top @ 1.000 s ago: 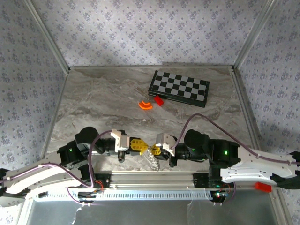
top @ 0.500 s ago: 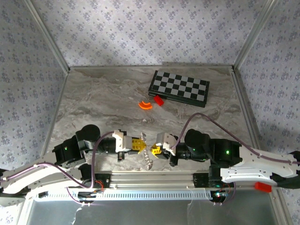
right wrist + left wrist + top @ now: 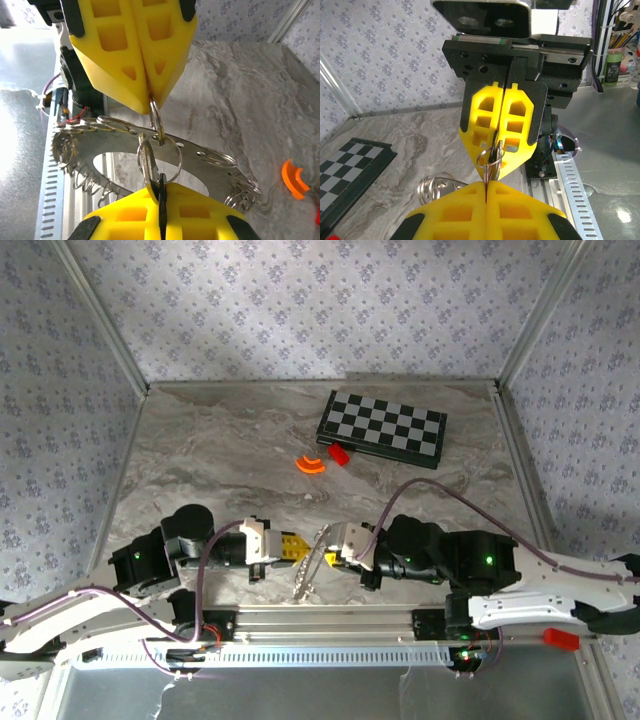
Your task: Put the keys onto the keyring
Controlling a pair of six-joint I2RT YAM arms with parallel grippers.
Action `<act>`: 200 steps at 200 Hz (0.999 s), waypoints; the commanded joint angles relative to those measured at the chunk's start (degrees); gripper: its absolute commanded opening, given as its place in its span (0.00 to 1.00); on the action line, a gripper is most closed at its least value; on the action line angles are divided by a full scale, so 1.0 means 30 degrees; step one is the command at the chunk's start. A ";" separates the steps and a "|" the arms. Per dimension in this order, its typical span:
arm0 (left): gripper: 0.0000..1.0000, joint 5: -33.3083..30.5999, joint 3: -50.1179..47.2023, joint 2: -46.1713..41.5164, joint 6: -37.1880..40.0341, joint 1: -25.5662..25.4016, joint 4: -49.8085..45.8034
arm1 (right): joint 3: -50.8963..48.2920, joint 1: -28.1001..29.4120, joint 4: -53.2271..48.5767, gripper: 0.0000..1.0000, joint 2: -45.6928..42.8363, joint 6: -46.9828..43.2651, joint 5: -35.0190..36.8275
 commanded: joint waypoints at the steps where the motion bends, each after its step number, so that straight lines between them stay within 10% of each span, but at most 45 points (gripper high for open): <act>1: 0.00 -0.0517 0.0620 -0.0231 0.0298 0.0034 -0.0802 | 0.1172 0.0182 -0.2323 0.00 0.0286 -0.0550 0.2400; 112: 0.00 -0.2109 -0.0804 0.0081 0.0235 0.0053 0.0952 | 0.2954 0.0946 -0.5010 0.00 0.2251 -0.0845 0.5472; 200: 0.46 -0.2736 -0.3896 -0.1058 -0.1771 0.0043 0.4382 | 0.4164 0.0614 -0.7182 0.00 0.4256 -0.0358 0.6593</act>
